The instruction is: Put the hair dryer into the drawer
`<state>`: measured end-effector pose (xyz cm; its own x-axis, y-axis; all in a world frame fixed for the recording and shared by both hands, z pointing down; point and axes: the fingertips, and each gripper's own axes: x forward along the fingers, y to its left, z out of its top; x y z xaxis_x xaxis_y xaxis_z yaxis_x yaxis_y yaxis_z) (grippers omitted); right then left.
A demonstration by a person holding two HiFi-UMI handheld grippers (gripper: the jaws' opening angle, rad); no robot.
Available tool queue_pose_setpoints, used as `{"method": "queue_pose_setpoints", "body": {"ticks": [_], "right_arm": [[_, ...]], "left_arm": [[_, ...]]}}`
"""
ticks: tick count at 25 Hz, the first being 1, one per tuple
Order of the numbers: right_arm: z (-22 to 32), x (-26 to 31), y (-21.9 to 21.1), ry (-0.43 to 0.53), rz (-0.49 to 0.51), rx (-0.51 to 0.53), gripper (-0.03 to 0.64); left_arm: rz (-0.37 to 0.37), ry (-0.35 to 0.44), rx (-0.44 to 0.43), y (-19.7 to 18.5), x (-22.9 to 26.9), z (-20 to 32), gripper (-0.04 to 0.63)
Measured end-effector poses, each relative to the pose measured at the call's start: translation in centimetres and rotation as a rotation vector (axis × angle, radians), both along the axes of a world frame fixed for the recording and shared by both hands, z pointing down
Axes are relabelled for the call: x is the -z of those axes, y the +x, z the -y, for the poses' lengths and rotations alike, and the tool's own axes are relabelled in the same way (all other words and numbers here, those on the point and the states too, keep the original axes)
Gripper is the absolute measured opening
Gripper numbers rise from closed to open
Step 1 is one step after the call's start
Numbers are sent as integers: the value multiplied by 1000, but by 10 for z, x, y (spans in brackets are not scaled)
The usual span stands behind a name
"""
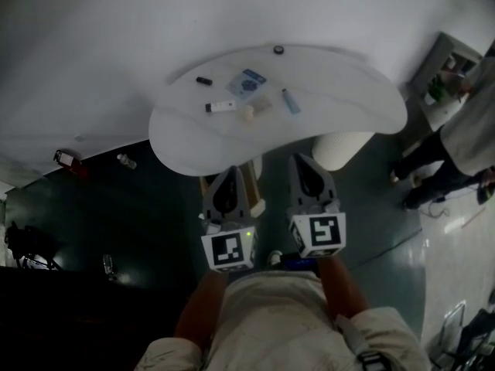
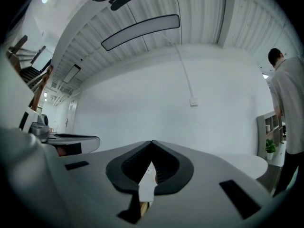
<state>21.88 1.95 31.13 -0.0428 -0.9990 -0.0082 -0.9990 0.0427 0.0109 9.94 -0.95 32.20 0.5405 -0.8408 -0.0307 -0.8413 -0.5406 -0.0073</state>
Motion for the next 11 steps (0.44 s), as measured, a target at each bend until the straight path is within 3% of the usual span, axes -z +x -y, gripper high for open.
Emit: {"method": "queue_pose_setpoints", "body": {"ticks": [11], "right_arm": [[-7, 1, 17, 48, -21, -16, 6]], "left_arm": [[-23, -4, 4, 5, -4, -5, 2]]}}
